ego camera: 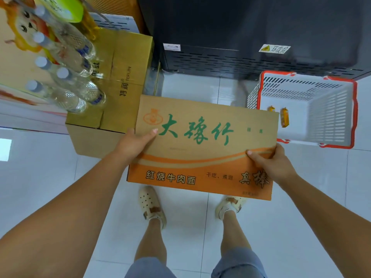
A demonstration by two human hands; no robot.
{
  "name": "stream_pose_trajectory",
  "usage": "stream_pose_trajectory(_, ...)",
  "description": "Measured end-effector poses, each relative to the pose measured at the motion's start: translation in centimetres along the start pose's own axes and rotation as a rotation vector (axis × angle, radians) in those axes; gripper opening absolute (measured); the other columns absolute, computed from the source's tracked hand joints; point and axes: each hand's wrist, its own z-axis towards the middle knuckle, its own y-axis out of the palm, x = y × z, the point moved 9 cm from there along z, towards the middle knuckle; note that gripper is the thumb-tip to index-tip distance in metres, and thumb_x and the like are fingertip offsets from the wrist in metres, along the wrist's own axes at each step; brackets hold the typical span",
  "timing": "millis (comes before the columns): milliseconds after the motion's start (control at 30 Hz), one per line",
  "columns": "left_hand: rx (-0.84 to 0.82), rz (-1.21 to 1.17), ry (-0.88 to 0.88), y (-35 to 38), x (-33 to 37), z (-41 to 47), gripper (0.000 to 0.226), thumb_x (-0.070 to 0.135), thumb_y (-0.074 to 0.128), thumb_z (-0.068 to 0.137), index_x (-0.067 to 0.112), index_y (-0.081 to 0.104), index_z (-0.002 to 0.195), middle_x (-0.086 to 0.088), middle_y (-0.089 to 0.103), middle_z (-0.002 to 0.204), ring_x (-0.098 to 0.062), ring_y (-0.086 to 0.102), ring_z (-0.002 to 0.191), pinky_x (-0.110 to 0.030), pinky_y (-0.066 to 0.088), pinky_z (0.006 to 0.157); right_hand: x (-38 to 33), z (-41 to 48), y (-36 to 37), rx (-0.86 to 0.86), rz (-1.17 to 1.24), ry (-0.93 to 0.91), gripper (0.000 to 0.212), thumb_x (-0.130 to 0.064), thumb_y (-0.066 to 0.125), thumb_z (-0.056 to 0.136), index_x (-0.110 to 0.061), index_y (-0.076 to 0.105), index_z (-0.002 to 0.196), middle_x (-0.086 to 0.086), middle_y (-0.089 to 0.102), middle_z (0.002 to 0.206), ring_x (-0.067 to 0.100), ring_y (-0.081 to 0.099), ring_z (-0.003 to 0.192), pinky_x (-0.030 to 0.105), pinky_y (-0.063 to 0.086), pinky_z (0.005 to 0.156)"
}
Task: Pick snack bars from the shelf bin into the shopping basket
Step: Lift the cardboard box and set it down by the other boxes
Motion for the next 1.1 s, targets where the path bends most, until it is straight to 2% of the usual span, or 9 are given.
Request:
stream_pose_trajectory(67,0.061,-0.063,-0.058,-0.4,1.2,1.4,0.084,0.069,0.066,0.077,0.017,0.046,0.139,-0.004,0.057,0.135,-0.031,0.054,0.124,-0.047,0.045,0.104,-1.5,1.6,-0.3,-0.011,0.111,-0.007,0.097,-0.054,0.084,0.067,-0.022,0.035,0.144,-0.004,0.056,0.131,0.021,0.056,0.117,0.041,0.047,0.099)
stream_pose_trajectory(167,0.129,-0.035,-0.030,-0.2,2.5,1.9,0.075,0.069,0.070,0.072,0.020,0.056,0.128,-0.004,0.064,0.128,-0.030,0.059,0.117,-0.047,0.047,0.102,-2.9,2.4,-0.7,-0.034,0.228,0.006,0.091,-0.051,0.090,0.057,-0.017,0.050,0.131,-0.004,0.066,0.120,0.016,0.063,0.105,0.036,0.051,0.092)
stream_pose_trajectory(333,0.266,-0.104,0.029,-1.2,2.6,-1.3,0.071,0.059,0.077,0.073,0.019,0.054,0.127,0.000,0.063,0.126,-0.026,0.058,0.117,-0.038,0.046,0.098,-3.8,-0.8,-2.3,0.024,0.301,-0.058,0.044,-0.034,0.087,0.070,-0.021,0.059,0.101,-0.010,0.066,0.099,0.009,0.064,0.090,0.034,0.051,0.086)
stream_pose_trajectory(467,0.219,-0.196,0.088,-2.7,4.0,-3.1,0.075,0.051,0.081,0.072,0.017,0.048,0.130,0.008,0.056,0.118,-0.018,0.055,0.108,-0.036,0.046,0.088,-5.5,-2.7,-5.4,0.160,0.235,-0.109,0.071,-0.039,0.088,0.068,-0.014,0.041,0.115,-0.007,0.056,0.103,0.018,0.059,0.098,0.039,0.051,0.089)
stream_pose_trajectory(600,0.091,-0.237,0.083,-2.6,2.5,-4.2,0.091,0.049,0.089,0.060,0.017,0.044,0.133,0.003,0.057,0.128,-0.020,0.055,0.117,-0.039,0.046,0.099,-3.8,-4.4,-4.9,0.154,0.225,-0.124,0.070,-0.032,0.088,0.069,-0.013,0.042,0.119,-0.004,0.059,0.109,0.020,0.060,0.105,0.038,0.051,0.087)
stream_pose_trajectory(767,-0.126,-0.143,0.001,-0.4,-2.7,-5.6,0.082,0.054,0.087,0.060,0.023,0.056,0.129,0.003,0.062,0.124,-0.018,0.055,0.113,-0.036,0.042,0.094,2.1,-6.1,0.0,-0.050,0.309,-0.056,0.064,-0.023,0.088,0.070,-0.026,0.051,0.122,-0.006,0.063,0.117,0.008,0.060,0.106,0.020,0.047,0.078)
stream_pose_trajectory(833,-0.206,-0.073,-0.015,0.1,-4.8,-6.3,0.070,0.048,0.086,0.067,0.030,0.057,0.128,0.009,0.062,0.124,-0.015,0.054,0.116,-0.034,0.039,0.095,4.8,-7.1,1.3,-0.118,0.271,0.004,0.069,-0.030,0.088,0.069,-0.024,0.054,0.129,-0.006,0.064,0.121,0.012,0.059,0.112,0.023,0.045,0.086)
stream_pose_trajectory(900,-0.288,-0.055,-0.025,0.5,-6.4,-7.2,0.082,0.054,0.088,0.060,0.035,0.054,0.131,0.015,0.064,0.123,-0.012,0.054,0.119,-0.034,0.039,0.097,6.2,-8.2,1.7,-0.180,0.187,0.029,0.062,-0.037,0.084,0.073,-0.026,0.057,0.128,-0.009,0.064,0.117,0.012,0.058,0.110,0.027,0.042,0.087)
stream_pose_trajectory(1100,-0.191,-0.057,-0.039,0.0,-5.4,-7.5,0.071,0.042,0.083,0.073,0.029,0.049,0.134,0.006,0.062,0.123,-0.020,0.057,0.114,-0.037,0.045,0.095,4.0,-9.3,0.2,-0.170,0.211,0.027,0.064,-0.036,0.082,0.074,-0.026,0.049,0.129,-0.011,0.062,0.117,0.005,0.060,0.101,0.023,0.048,0.079)
